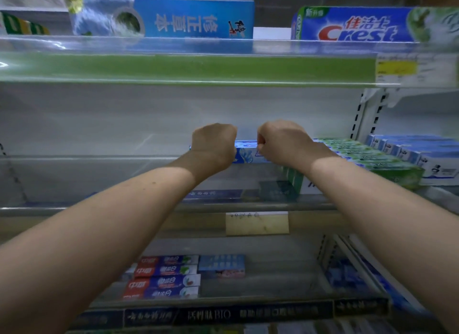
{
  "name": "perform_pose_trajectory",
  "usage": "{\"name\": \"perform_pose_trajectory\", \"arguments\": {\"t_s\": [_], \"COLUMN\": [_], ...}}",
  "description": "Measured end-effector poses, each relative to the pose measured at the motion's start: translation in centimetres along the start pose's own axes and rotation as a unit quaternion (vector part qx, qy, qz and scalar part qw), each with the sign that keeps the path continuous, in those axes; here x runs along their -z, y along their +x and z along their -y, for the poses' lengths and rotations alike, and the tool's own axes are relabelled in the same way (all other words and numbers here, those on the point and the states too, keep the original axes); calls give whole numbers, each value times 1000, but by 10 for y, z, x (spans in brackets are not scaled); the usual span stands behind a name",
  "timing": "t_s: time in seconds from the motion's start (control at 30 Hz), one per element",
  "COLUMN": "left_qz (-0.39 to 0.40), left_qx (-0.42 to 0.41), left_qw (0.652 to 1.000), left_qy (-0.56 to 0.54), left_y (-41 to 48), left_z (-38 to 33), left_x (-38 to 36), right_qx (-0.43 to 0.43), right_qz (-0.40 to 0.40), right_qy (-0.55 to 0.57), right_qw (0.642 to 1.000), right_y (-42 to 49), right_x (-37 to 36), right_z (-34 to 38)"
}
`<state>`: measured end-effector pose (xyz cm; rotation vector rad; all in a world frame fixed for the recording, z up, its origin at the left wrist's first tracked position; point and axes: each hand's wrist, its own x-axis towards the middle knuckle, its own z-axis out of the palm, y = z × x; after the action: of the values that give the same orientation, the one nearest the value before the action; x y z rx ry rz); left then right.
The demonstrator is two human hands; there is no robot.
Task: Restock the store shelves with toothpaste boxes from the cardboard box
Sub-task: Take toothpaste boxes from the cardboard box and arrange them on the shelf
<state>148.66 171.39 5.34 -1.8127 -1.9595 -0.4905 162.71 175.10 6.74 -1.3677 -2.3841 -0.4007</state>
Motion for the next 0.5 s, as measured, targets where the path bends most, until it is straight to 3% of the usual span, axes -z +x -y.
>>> {"name": "perform_pose_trajectory", "arguments": {"t_s": [0.33, 0.5], "left_qz": [2, -15], "left_qx": [-102, -230], "left_qw": [994, 966], "left_qy": [-30, -116], "left_y": [-18, -39], "left_z": [-91, -145], "left_x": [49, 66], "right_qx": [-51, -143], "right_qz": [5, 1], "right_qy": [-33, -83], "right_qw": [998, 986], "right_y": [-76, -139], "right_x": [51, 82], "right_z": [-33, -52]}}
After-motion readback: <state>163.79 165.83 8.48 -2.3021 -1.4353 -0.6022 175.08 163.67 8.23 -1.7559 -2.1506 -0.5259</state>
